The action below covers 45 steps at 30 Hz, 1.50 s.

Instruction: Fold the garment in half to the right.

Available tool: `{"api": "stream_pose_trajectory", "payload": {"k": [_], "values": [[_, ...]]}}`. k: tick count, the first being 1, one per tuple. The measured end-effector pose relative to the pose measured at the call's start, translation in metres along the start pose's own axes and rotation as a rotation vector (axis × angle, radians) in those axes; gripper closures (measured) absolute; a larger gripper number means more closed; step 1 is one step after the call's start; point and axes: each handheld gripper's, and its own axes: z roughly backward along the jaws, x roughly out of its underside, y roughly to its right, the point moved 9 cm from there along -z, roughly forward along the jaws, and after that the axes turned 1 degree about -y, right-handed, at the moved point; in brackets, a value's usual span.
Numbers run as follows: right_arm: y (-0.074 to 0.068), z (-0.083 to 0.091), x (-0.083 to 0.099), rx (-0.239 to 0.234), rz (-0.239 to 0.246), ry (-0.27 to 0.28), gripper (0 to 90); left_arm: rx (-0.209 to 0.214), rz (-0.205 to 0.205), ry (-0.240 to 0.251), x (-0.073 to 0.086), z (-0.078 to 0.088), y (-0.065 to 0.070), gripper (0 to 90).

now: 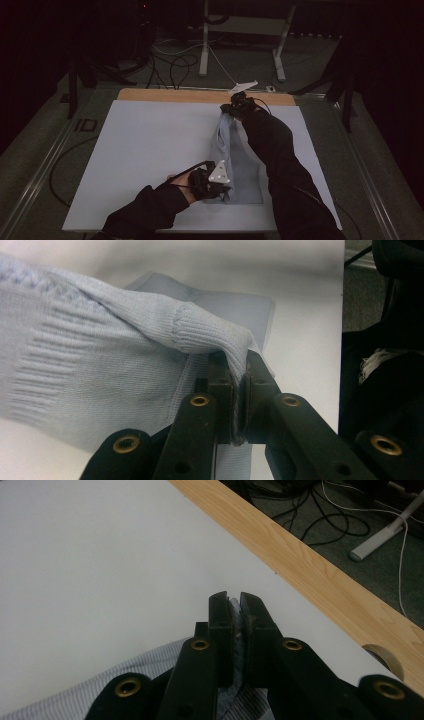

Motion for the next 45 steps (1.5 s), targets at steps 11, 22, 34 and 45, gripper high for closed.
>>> {"api": "stream_pose_trajectory", "payload": {"k": [11, 22, 34, 45], "values": [[0.005, -0.014, 0.015, -0.035, -0.019, -0.04, 85.3, 0.035, -0.006, -0.025, -0.004, -0.032, 0.0, 87.0], [0.014, -0.018, 0.031, -0.044, -0.035, -0.061, 84.9, 0.064, 0.013, -0.046, -0.008, -0.062, 0.002, 86.9], [0.019, -0.008, 0.03, -0.058, -0.046, -0.002, 76.5, 0.065, 0.026, -0.071, -0.015, -0.081, 0.004, 86.7], [0.03, 0.006, 0.039, -0.059, -0.133, 0.021, 11.6, 0.147, 0.028, 0.001, -0.03, -0.077, 0.016, 62.6]]}}
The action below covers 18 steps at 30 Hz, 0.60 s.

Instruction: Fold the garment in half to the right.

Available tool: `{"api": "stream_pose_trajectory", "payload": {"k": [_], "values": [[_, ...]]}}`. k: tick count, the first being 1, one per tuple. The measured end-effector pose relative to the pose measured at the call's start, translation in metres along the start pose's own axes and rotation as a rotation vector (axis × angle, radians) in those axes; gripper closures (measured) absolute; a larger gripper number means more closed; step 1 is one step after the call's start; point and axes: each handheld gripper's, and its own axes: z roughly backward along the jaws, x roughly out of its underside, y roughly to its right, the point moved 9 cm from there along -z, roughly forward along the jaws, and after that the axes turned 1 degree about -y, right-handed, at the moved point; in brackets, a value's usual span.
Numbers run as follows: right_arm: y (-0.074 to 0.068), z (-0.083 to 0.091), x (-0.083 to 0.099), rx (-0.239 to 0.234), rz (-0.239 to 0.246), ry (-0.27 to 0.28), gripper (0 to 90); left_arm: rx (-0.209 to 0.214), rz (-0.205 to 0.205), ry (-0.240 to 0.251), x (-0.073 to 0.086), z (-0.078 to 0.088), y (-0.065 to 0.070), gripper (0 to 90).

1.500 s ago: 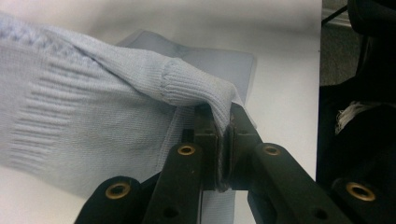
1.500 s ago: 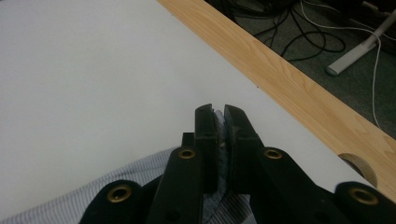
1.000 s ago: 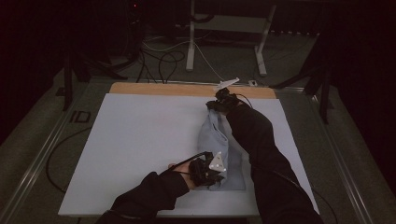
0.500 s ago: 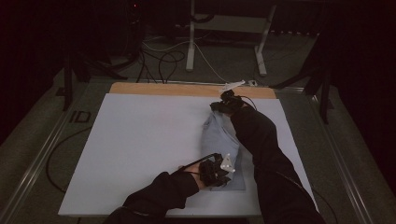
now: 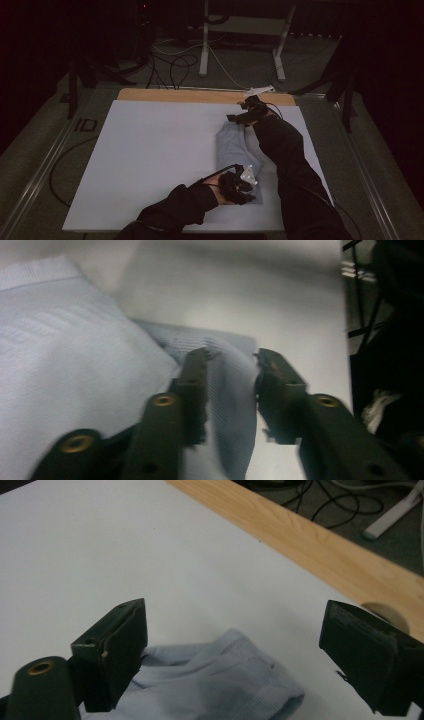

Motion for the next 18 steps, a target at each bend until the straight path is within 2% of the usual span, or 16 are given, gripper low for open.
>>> {"api": "stream_pose_trajectory", "payload": {"k": [3, 8, 15, 18], "values": [[0.001, 0.002, 0.004, -0.009, -0.009, -0.016, 9.3, 0.005, -0.024, 0.022, -0.005, 0.003, 0.003, 55.2], [-0.001, 0.005, 0.006, -0.021, -0.008, -0.006, 9.3, -0.001, -0.031, 0.047, -0.012, 0.01, 0.006, 48.8], [-0.008, 0.011, 0.003, -0.037, 0.007, 0.005, 9.3, -0.005, -0.046, 0.046, -0.011, 0.02, 0.006, 46.3], [-0.012, 0.012, 0.002, -0.043, 0.01, 0.01, 9.3, -0.006, -0.031, 0.049, -0.01, 0.026, 0.005, 46.3]]}}
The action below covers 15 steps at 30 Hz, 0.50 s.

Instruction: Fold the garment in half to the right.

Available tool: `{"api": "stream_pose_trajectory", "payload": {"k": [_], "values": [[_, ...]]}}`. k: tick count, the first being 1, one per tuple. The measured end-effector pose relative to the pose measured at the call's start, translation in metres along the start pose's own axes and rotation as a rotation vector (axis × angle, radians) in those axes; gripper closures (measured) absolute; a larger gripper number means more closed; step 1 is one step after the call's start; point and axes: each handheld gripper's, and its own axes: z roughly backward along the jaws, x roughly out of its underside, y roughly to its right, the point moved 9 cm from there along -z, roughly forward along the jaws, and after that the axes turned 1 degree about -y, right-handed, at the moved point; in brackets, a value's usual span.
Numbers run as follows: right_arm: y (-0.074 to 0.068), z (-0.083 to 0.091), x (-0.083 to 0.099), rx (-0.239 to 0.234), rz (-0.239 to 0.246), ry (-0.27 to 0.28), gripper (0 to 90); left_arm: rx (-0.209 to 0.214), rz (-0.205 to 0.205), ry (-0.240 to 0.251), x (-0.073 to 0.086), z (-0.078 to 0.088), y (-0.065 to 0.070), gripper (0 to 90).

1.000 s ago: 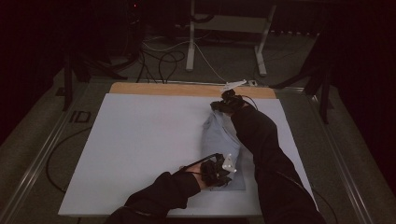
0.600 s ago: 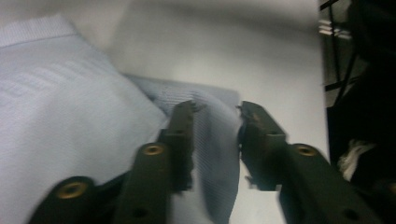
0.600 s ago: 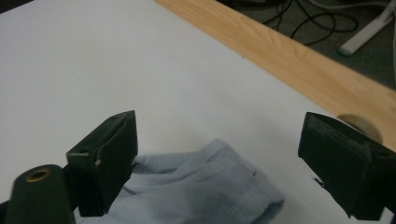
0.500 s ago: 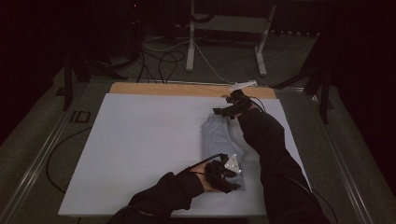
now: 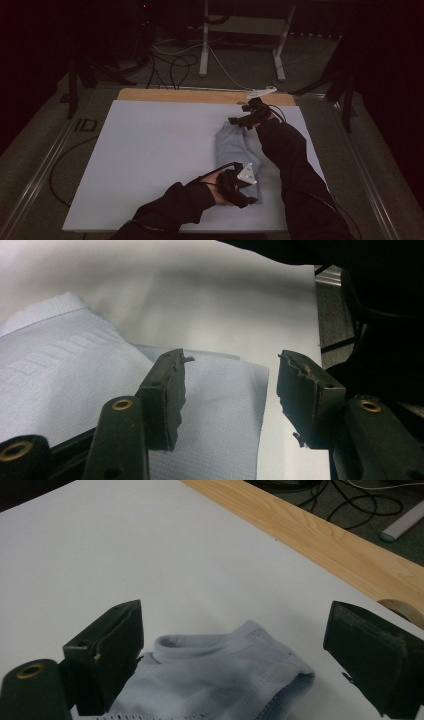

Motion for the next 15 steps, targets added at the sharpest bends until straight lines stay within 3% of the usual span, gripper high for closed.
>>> {"api": "stream_pose_trajectory", "payload": {"k": [5, 8, 13, 15], "values": [[-0.003, 0.003, -0.001, 0.002, 0.008, 0.005, 9.3, -0.004, 0.001, 0.0, 0.003, 0.012, 0.0, 45.4], [-0.005, 0.004, 0.0, 0.009, 0.016, -0.002, 9.3, -0.007, -0.019, -0.011, 0.007, 0.019, -0.001, 41.9], [-0.008, 0.006, 0.005, 0.006, 0.029, -0.011, 9.3, 0.008, 0.015, -0.008, 0.015, 0.029, -0.002, 29.4], [-0.01, 0.007, 0.007, 0.001, 0.032, -0.011, 9.3, 0.046, 0.022, 0.003, 0.018, 0.034, 0.001, 22.9]]}}
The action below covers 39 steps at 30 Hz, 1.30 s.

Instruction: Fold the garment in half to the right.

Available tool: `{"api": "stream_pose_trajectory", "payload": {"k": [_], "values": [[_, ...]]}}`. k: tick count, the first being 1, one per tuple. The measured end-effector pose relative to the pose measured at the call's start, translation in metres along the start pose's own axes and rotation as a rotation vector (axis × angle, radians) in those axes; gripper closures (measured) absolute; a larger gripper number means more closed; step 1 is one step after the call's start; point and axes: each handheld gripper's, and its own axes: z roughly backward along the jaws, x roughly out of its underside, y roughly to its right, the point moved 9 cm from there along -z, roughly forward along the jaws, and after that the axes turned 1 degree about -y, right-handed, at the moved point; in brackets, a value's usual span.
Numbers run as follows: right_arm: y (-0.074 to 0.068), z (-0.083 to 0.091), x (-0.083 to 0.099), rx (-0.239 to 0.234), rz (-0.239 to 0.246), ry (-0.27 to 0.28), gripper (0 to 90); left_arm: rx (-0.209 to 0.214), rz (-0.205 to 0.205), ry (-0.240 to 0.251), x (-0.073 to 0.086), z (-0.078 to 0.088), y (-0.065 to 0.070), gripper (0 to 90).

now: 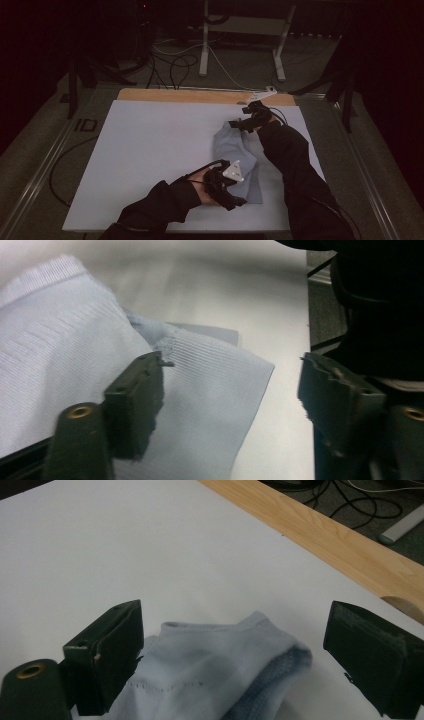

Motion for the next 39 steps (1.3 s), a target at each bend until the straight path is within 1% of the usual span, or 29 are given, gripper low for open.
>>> {"api": "stream_pose_trajectory", "payload": {"k": [1, 4, 5, 7, 9, 10, 11, 13, 17, 19, 20, 23, 26, 28, 30, 32, 33, 35, 36, 38, 39], "values": [[-0.001, 0.0, 0.001, 0.001, 0.003, -0.002, 9.3, 0.011, -0.003, 0.002, 0.001, 0.002, 0.001, 19.1], [-0.004, 0.002, 0.004, -0.001, 0.009, -0.002, 9.3, 0.032, -0.007, 0.015, 0.004, 0.009, 0.001, 15.0], [-0.005, 0.003, 0.004, -0.005, 0.014, 0.002, 9.3, 0.039, -0.006, 0.023, 0.004, 0.01, 0.002, 12.4], [-0.008, 0.005, 0.005, -0.006, 0.024, 0.002, 9.3, 0.052, -0.019, 0.021, 0.005, 0.012, 0.004, 8.4], [-0.011, 0.007, 0.005, -0.012, 0.021, 0.009, 9.3, 0.055, -0.031, 0.017, 0.005, 0.012, 0.007, 3.3], [-0.012, 0.008, 0.005, -0.012, 0.024, 0.008, 9.3, 0.053, -0.037, 0.017, 0.004, 0.012, 0.009, 0.5], [-0.013, 0.008, 0.005, -0.016, 0.026, 0.011, 9.3, 0.039, -0.052, 0.024, 0.002, 0.012, 0.01, 0.5], [-0.015, 0.01, 0.004, -0.02, 0.032, 0.015, 9.3, 0.032, -0.063, 0.035, -0.002, 0.014, 0.012, 0.4], [-0.021, 0.011, 0.004, -0.029, 0.036, 0.019, 9.3, 0.001, -0.107, 0.072, -0.013, 0.021, 0.016, 0.4], [-0.023, 0.012, 0.005, -0.034, 0.04, 0.019, 9.3, 0.002, -0.113, 0.088, -0.018, 0.026, 0.017, 0.4], [-0.025, 0.012, 0.005, -0.038, 0.038, 0.022, 9.4, 0.002, -0.12, 0.089, -0.019, 0.028, 0.018, 0.4], [-0.027, 0.011, 0.007, -0.041, 0.044, 0.018, 9.3, -0.017, -0.131, 0.097, -0.018, 0.031, 0.016, 0.4], [-0.027, 0.012, 0.011, -0.043, 0.034, 0.027, 9.3, -0.021, -0.116, 0.099, -0.013, 0.034, 0.014, 0.4], [-0.026, 0.013, 0.015, -0.042, 0.029, 0.023, 9.3, -0.032, -0.11, 0.097, -0.009, 0.036, 0.011, 0.4], [-0.025, 0.013, 0.02, -0.041, 0.022, 0.017, 9.3, -0.036, -0.094, 0.099, -0.002, 0.039, 0.009, 0.4], [-0.023, 0.014, 0.025, -0.035, 0.007, 0.017, 9.3, -0.04, -0.074, 0.098, 0.007, 0.043, 0.008, 0.4], [-0.022, 0.014, 0.028, -0.031, 0.002, 0.012, 9.3, -0.053, -0.068, 0.094, 0.012, 0.045, 0.006, 0.4], [-0.018, 0.013, 0.034, -0.002, -0.009, 0.004, 9.3, -0.059, -0.04, 0.096, 0.023, 0.049, 0.003, 0.4], [-0.016, 0.013, 0.036, 0.004, -0.013, 0.005, 9.3, -0.071, -0.025, 0.098, 0.029, 0.052, 0.001, 0.4], [-0.012, 0.009, 0.04, 0.016, -0.047, -0.006, 9.4, -0.088, 0.0, 0.105, 0.04, 0.058, -0.002, 0.4], [-0.011, 0.007, 0.042, 0.015, -0.068, -0.011, 9.4, -0.1, 0.014, 0.112, 0.045, 0.061, -0.004, 0.4]]}}
